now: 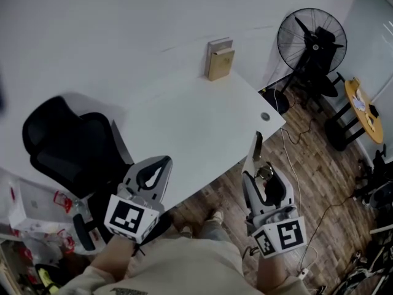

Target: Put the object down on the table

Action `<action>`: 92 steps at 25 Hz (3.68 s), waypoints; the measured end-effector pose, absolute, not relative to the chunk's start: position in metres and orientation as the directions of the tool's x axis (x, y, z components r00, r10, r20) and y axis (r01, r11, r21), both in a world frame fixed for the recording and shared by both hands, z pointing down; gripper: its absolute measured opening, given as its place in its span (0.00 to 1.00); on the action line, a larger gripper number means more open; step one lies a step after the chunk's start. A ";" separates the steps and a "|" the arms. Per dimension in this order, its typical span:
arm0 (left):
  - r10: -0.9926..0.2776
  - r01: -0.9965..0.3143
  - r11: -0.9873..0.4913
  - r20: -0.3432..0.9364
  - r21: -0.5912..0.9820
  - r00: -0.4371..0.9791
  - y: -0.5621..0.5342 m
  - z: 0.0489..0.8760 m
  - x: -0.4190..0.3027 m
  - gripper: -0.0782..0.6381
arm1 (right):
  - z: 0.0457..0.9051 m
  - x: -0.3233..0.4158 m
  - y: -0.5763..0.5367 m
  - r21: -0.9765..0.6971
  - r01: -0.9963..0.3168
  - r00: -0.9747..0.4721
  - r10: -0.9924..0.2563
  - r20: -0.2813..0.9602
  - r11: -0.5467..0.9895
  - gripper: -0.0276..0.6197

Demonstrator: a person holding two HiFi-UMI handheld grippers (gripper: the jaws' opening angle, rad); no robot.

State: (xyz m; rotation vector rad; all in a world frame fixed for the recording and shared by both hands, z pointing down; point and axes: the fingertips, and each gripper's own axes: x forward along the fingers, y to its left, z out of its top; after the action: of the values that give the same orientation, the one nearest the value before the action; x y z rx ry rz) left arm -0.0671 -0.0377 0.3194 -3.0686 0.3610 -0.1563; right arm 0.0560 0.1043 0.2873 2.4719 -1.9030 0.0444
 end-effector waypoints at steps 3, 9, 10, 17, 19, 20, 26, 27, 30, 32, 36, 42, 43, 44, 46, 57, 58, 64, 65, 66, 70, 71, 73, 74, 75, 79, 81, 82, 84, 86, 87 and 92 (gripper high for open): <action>-0.244 -0.239 -0.969 0.100 -0.059 0.965 -0.047 0.324 -0.054 0.14 | 0.291 0.070 0.093 -0.059 -0.973 0.222 -0.975 0.029 -0.223 0.42; -0.290 -0.285 -0.957 0.106 -0.057 0.951 -0.068 0.330 -0.018 0.14 | 0.300 0.106 0.061 -0.009 -0.985 0.173 -0.983 0.056 -0.173 0.42; -0.299 -0.295 -0.954 0.107 -0.053 0.948 -0.072 0.331 -0.011 0.14 | 0.302 0.113 0.054 -0.017 -0.987 0.157 -0.986 0.061 -0.158 0.42; -0.380 -0.380 -0.925 0.125 -0.030 0.916 -0.108 0.336 0.044 0.14 | 0.315 0.179 0.002 -0.140 -0.989 0.033 -0.995 0.094 -0.047 0.42; -0.409 -0.409 -0.912 0.138 -0.029 0.902 -0.118 0.338 0.058 0.14 | 0.319 0.198 -0.014 -0.166 -0.986 -0.004 -0.995 0.104 -0.013 0.42; -0.424 -0.424 -0.905 0.146 -0.032 0.894 -0.123 0.339 0.065 0.14 | 0.321 0.207 -0.021 -0.178 -0.984 -0.022 -0.994 0.107 0.003 0.42; -0.512 -0.513 -0.857 0.169 -0.040 0.842 -0.152 0.340 0.100 0.14 | 0.336 0.259 -0.069 -0.294 -0.952 -0.128 -0.984 0.120 0.088 0.42; -0.525 -0.527 -0.849 0.176 -0.040 0.833 -0.156 0.341 0.105 0.14 | 0.340 0.266 -0.077 -0.301 -0.948 -0.143 -0.982 0.123 0.101 0.42; -0.562 -0.564 -0.824 0.194 -0.051 0.804 -0.171 0.348 0.120 0.14 | 0.349 0.287 -0.104 -0.297 -0.945 -0.187 -0.972 0.141 0.138 0.42; -0.593 -0.597 -0.800 0.206 -0.049 0.778 -0.183 0.354 0.126 0.14 | 0.357 0.300 -0.122 -0.301 -0.938 -0.229 -0.960 0.164 0.172 0.42; -0.669 -0.682 -0.731 0.233 -0.032 0.706 -0.213 0.360 0.128 0.14 | 0.373 0.320 -0.159 -0.265 -0.931 -0.311 -0.924 0.221 0.250 0.42; -0.726 -0.745 -0.666 0.250 -0.025 0.641 -0.235 0.369 0.136 0.14 | 0.396 0.328 -0.206 -0.122 -0.900 -0.436 -0.847 0.305 0.419 0.42; -0.729 -0.751 -0.660 0.255 -0.018 0.635 -0.237 0.372 0.137 0.14 | 0.402 0.326 -0.212 -0.091 -0.886 -0.457 -0.827 0.327 0.454 0.42; -0.730 -0.754 -0.657 0.261 -0.013 0.632 -0.238 0.375 0.139 0.14 | 0.407 0.324 -0.218 -0.062 -0.873 -0.473 -0.809 0.350 0.484 0.42; -0.730 -0.757 -0.654 0.277 -0.015 0.625 -0.239 0.380 0.143 0.14 | 0.416 0.320 -0.229 -0.005 -0.849 -0.488 -0.780 0.391 0.529 0.42; -0.726 -0.760 -0.650 0.300 -0.008 0.619 -0.262 0.394 0.146 0.14 | 0.470 0.294 -0.280 0.207 -0.694 -0.464 -0.648 0.604 0.689 0.42; -0.723 -0.759 -0.652 0.309 -0.007 0.618 -0.265 0.398 0.145 0.14 | 0.475 0.292 -0.284 0.218 -0.684 -0.454 -0.640 0.620 0.696 0.42; -0.706 -0.745 -0.667 0.321 -0.003 0.632 -0.289 0.417 0.141 0.14 | 0.499 0.276 -0.312 0.323 -0.592 -0.396 -0.615 0.682 0.739 0.42; -0.705 -0.745 -0.667 0.326 -0.001 0.630 -0.293 0.422 0.139 0.14 | 0.503 0.273 -0.316 0.334 -0.578 -0.388 -0.611 0.690 0.745 0.42; -0.704 -0.747 -0.665 0.332 0.003 0.628 -0.297 0.427 0.137 0.14 | 0.508 0.270 -0.321 0.344 -0.564 -0.381 -0.606 0.699 0.751 0.42; -0.701 -0.755 -0.655 0.351 0.026 0.621 -0.316 0.448 0.127 0.14 | 0.529 0.260 -0.338 0.394 -0.500 -0.342 -0.594 0.728 0.771 0.42; -0.701 -0.757 -0.653 0.352 0.032 0.620 -0.321 0.451 0.126 0.14 | 0.535 0.257 -0.343 0.405 -0.484 -0.332 -0.591 0.735 0.776 0.42; -0.699 -0.760 -0.648 0.360 0.043 0.617 -0.331 0.462 0.123 0.14 | 0.548 0.252 -0.351 0.416 -0.456 -0.316 -0.581 0.750 0.786 0.42; -0.697 -0.763 -0.645 0.370 0.050 0.614 -0.335 0.469 0.120 0.14 | 0.556 0.250 -0.355 0.421 -0.444 -0.307 -0.576 0.758 0.791 0.42; -0.695 -0.765 -0.641 0.379 0.058 0.611 -0.340 0.477 0.118 0.14 | 0.564 0.249 -0.359 0.427 -0.431 -0.294 -0.571 0.766 0.795 0.42; -0.691 -0.769 -0.633 0.385 0.085 0.612 -0.358 0.497 0.114 0.14 | 0.598 0.247 -0.378 0.446 -0.397 -0.248 -0.561 0.790 0.802 0.42; -0.691 -0.771 -0.631 0.386 0.093 0.612 -0.369 0.506 0.112 0.14 | 0.612 0.247 -0.389 0.462 -0.379 -0.227 -0.565 0.793 0.802 0.42; -0.689 -0.771 -0.629 0.389 0.098 0.611 -0.373 0.511 0.111 0.14 | 0.619 0.246 -0.395 0.475 -0.365 -0.214 -0.568 0.794 0.801 0.42; -0.685 -0.773 -0.623 0.397 0.114 0.611 -0.381 0.524 0.107 0.14 | 0.632 0.244 -0.404 0.497 -0.331 -0.193 -0.573 0.797 0.802 0.42; -0.683 -0.777 -0.616 0.406 0.129 0.608 -0.387 0.536 0.104 0.14 | 0.643 0.243 -0.414 0.521 -0.302 -0.178 -0.584 0.792 0.798 0.42; -0.684 -0.780 -0.612 0.407 0.131 0.605 -0.391 0.540 0.104 0.14 | 0.647 0.244 -0.420 0.539 -0.287 -0.170 -0.596 0.785 0.792 0.42; -0.681 -0.784 -0.607 0.425 0.129 0.597 -0.400 0.559 0.099 0.14 | 0.666 0.240 -0.441 0.597 -0.186 -0.168 -0.624 0.763 0.781 0.42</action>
State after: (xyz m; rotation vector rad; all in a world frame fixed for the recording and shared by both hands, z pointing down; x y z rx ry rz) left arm 0.0993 -0.3997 0.5595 -3.0724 1.4521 -0.5896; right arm 0.2404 -0.4407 0.6655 0.6375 -1.7290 -0.4369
